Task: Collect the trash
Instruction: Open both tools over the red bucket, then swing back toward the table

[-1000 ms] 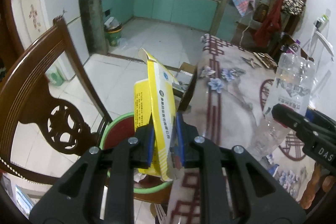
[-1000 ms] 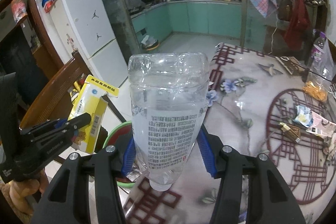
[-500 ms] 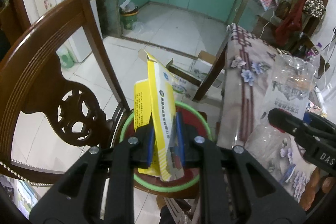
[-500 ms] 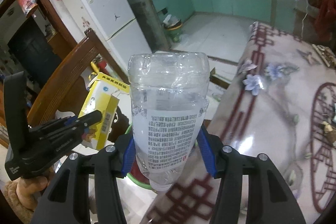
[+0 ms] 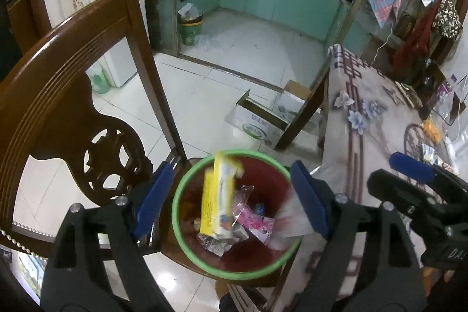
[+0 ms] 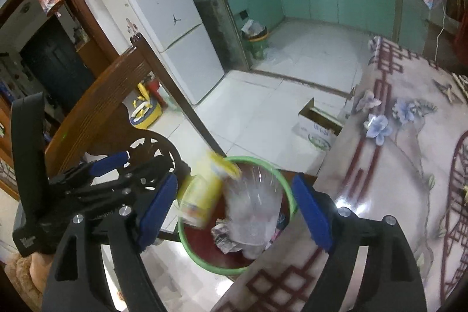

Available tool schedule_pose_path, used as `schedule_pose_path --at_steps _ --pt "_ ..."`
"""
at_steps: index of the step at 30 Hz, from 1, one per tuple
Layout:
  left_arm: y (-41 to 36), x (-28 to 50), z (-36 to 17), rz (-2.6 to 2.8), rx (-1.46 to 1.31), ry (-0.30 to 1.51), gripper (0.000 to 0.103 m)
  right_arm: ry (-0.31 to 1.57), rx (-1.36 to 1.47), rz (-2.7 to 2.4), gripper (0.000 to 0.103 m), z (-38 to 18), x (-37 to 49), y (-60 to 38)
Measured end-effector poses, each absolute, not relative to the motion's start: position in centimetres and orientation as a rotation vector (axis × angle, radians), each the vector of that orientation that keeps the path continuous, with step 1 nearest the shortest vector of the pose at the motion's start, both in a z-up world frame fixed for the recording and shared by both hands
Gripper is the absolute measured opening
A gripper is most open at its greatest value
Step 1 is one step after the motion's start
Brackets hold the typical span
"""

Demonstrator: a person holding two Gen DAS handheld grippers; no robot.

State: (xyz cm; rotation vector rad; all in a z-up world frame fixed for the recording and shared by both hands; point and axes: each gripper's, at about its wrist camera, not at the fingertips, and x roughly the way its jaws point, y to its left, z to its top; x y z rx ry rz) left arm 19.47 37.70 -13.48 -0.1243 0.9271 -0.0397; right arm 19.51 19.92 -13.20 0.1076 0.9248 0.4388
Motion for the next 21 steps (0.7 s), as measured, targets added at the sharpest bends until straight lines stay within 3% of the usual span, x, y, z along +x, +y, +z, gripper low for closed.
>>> schedule_pose_path --at_steps 10,21 --pt "35.2 18.3 -12.8 -0.068 -0.108 0.929 0.079 0.908 0.143 0.360 0.079 -12.0 17.0 14.8" --pt "26.1 15.3 -12.2 -0.154 -0.070 0.940 0.079 0.900 0.205 0.248 0.079 -12.1 11.9 4.4"
